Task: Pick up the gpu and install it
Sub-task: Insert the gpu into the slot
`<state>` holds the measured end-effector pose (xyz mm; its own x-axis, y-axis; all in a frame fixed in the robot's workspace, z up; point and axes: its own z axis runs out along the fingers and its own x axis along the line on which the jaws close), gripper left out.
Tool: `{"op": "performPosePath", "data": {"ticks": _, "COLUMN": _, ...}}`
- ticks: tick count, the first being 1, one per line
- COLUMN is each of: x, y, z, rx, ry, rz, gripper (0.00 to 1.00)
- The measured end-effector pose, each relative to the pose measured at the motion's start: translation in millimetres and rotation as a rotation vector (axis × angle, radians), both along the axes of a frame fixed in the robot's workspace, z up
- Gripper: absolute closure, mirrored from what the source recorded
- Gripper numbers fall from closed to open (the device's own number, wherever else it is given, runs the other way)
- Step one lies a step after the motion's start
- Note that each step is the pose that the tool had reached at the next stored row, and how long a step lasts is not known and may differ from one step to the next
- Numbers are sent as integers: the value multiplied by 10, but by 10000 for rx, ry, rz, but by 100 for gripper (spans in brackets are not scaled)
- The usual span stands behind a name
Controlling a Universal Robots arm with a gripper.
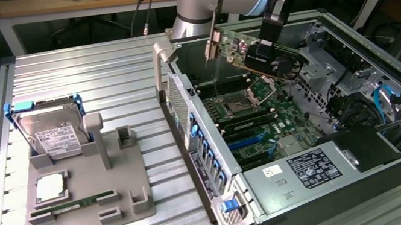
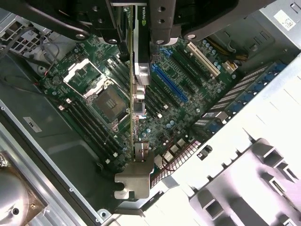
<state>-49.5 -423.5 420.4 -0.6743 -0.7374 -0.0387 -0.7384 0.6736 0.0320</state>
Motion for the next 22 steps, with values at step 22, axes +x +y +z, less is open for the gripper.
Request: {"op": "performPosePath", "data": {"ticks": 22, "x": 0, "y": 3, "z": -5, "rx": -16, "ry": 1, "rz": 532, "gripper": 73}}
